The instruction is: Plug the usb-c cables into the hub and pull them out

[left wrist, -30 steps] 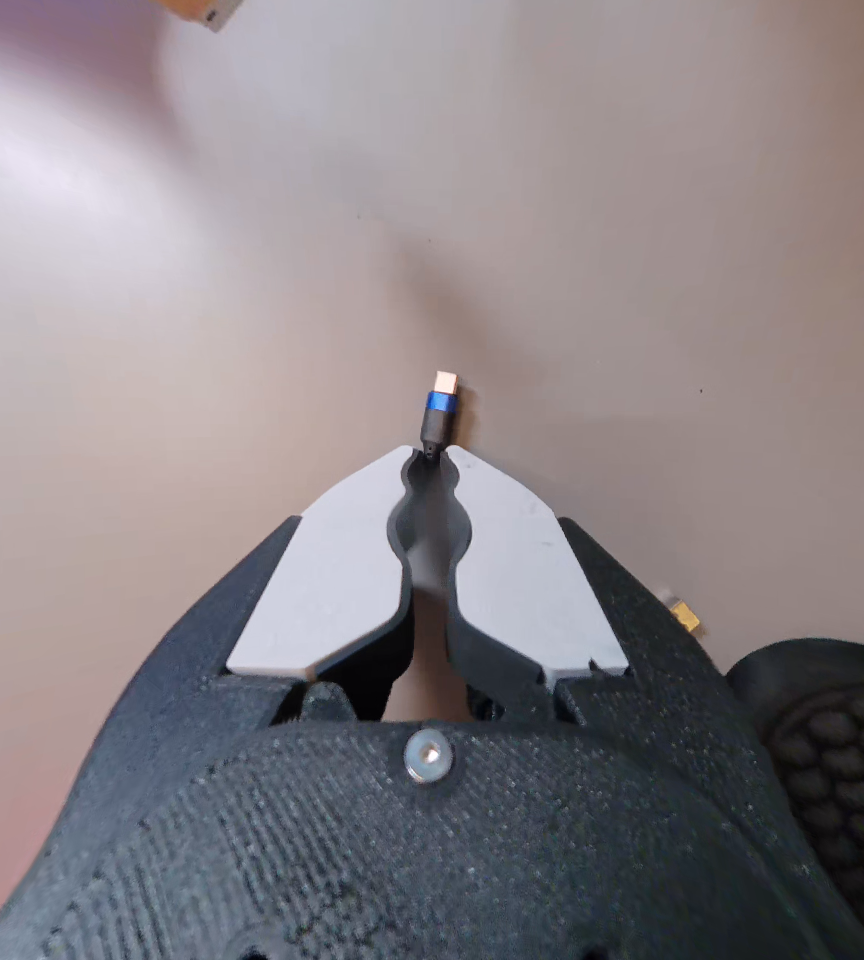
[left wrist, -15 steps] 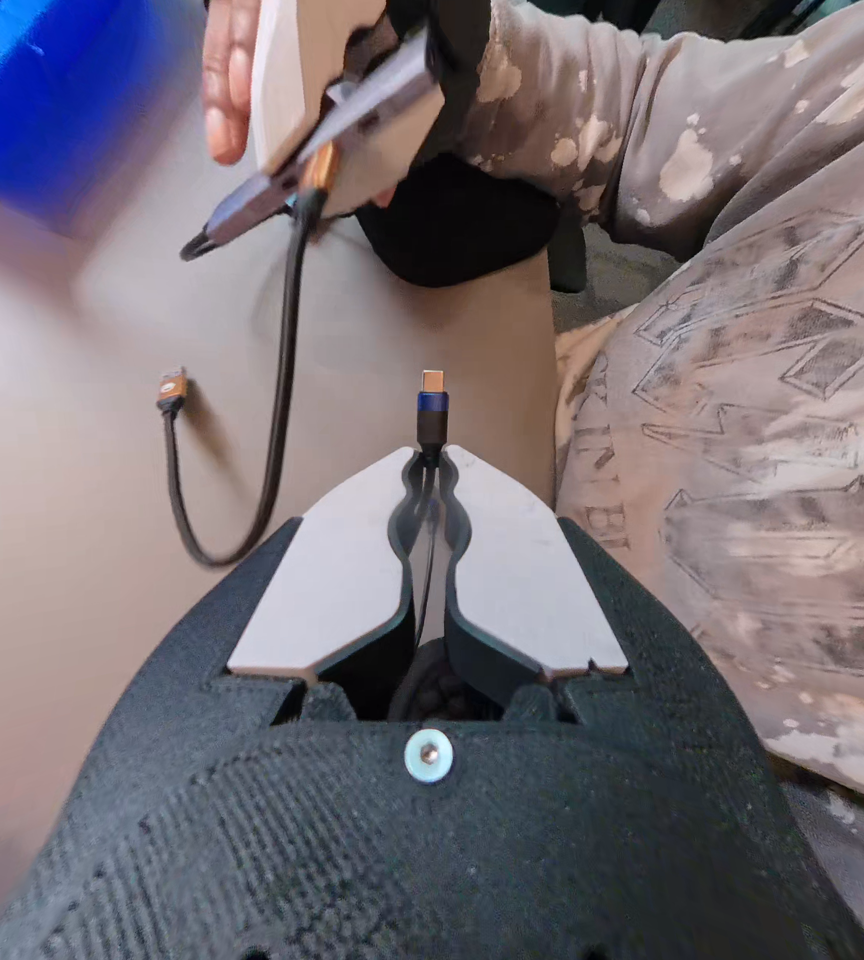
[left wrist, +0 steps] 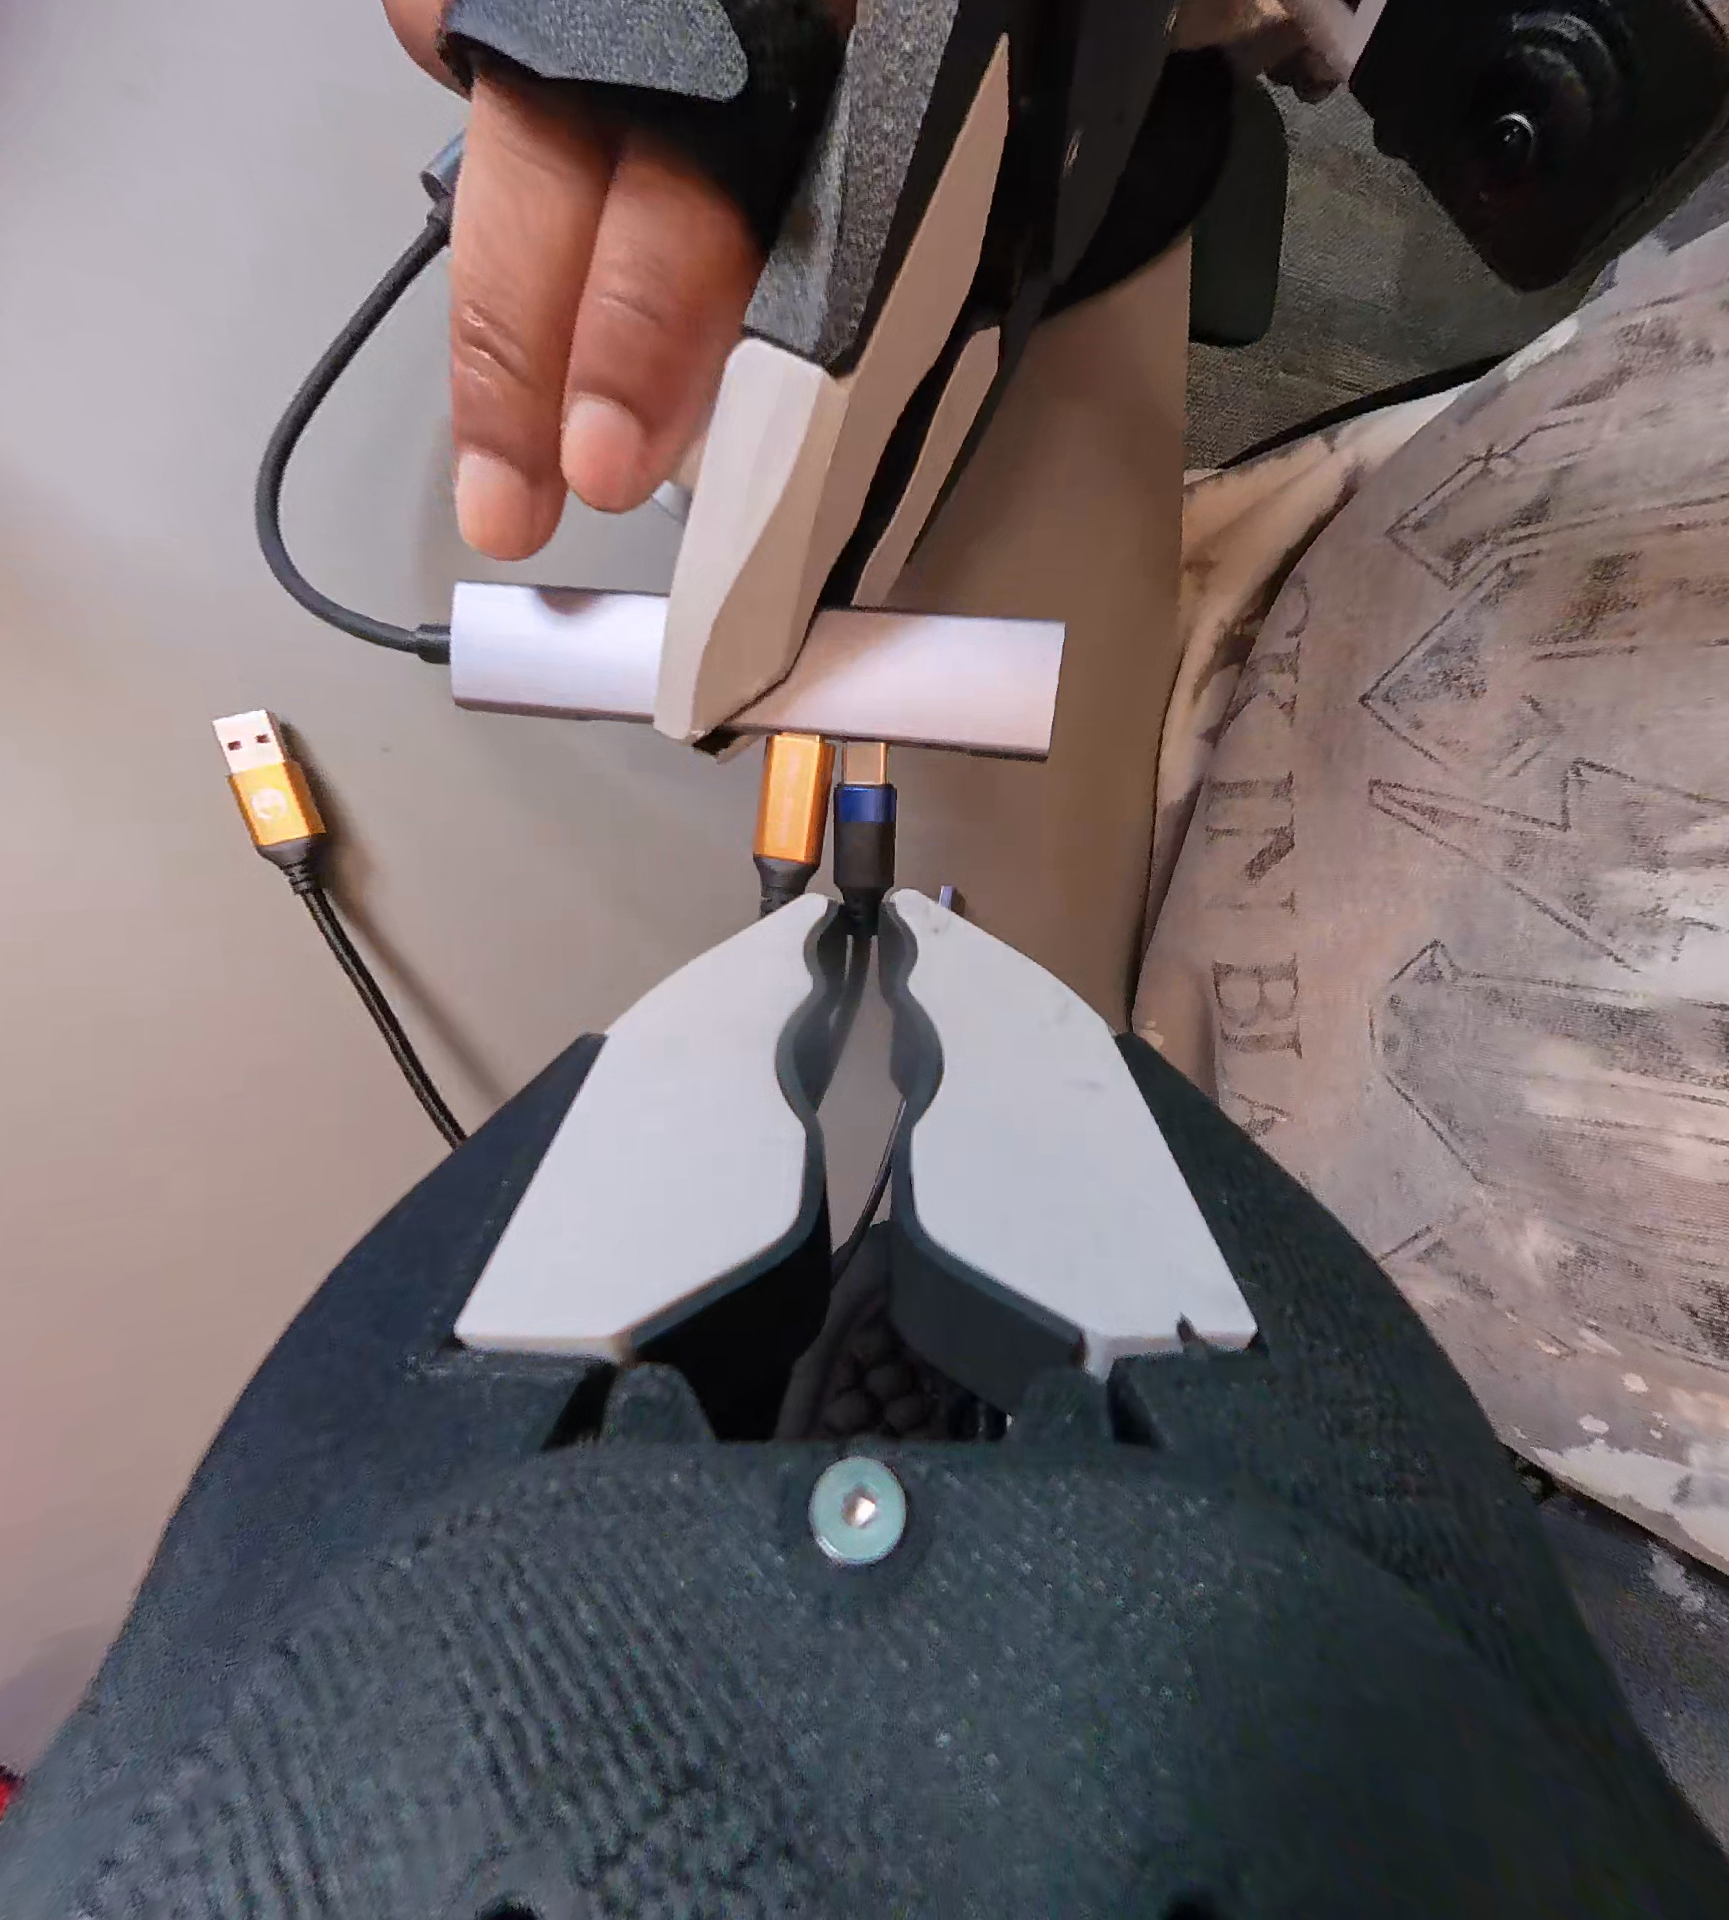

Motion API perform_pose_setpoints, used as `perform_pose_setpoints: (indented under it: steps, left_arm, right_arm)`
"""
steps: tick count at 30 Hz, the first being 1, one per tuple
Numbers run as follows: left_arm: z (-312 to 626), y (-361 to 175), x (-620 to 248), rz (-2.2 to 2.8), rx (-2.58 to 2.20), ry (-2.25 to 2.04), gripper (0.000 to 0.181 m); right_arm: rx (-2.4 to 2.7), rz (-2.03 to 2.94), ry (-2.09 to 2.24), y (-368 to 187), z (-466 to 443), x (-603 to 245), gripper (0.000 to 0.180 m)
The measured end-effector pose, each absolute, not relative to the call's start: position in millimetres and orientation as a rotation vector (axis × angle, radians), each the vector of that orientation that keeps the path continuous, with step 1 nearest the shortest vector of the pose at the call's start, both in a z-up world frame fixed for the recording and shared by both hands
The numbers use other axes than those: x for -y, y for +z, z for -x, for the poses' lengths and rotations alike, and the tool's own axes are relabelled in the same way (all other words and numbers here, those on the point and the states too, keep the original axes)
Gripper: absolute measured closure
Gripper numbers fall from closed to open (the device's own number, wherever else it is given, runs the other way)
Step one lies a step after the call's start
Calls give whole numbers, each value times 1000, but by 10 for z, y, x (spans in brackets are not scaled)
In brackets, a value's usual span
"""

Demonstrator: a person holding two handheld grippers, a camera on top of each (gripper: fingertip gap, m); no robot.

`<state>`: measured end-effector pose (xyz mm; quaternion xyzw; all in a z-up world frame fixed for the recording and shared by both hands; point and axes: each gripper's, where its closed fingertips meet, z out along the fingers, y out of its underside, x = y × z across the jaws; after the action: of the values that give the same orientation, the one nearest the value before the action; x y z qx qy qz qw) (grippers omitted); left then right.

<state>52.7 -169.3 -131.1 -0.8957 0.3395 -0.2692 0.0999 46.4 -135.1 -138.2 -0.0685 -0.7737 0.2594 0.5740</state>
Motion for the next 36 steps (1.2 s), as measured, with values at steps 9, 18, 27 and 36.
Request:
perform_pose_setpoints:
  steps: [9, 18, 27, 36]
  left_arm:
    - [-537, -1363, 1676, 2688, -1030, -756, 175]
    - [-498, -1401, 1679, 2748, -1061, -597, 175]
    - [-611, -1326, 1667, 2721, -1069, -671, 175]
    - [-591, -1330, 1461, 2674, -802, -769, 175]
  right_arm:
    - [1834, 170, 565, -1461, -442, 1295, 170]
    - [1853, 184, 553, -1507, -410, 1300, 171]
    - [1848, 185, 547, -1478, -403, 1338, 170]
    - [1848, 372, 391, -1518, -280, 1117, 170]
